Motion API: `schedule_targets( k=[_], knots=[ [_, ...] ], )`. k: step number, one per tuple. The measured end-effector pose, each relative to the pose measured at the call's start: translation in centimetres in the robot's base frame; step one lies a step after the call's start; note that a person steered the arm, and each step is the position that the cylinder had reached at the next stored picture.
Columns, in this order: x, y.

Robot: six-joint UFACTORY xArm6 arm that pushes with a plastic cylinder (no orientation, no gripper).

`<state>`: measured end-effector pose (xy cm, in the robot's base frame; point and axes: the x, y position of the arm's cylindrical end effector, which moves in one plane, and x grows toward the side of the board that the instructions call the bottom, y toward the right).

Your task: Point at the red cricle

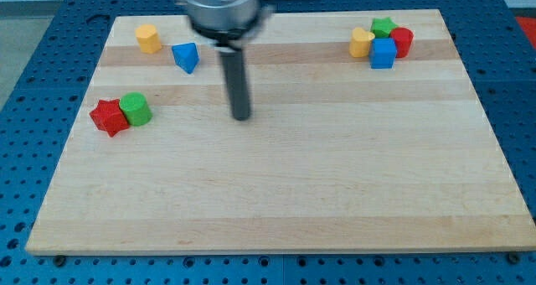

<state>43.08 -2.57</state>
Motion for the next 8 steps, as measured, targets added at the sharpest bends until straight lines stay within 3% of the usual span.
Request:
schedule_targets(
  k=[3,4,8],
  knots=[
    [-1.7,25.4],
    [-5.0,29.1],
    [-6.6,24.4]
  ],
)
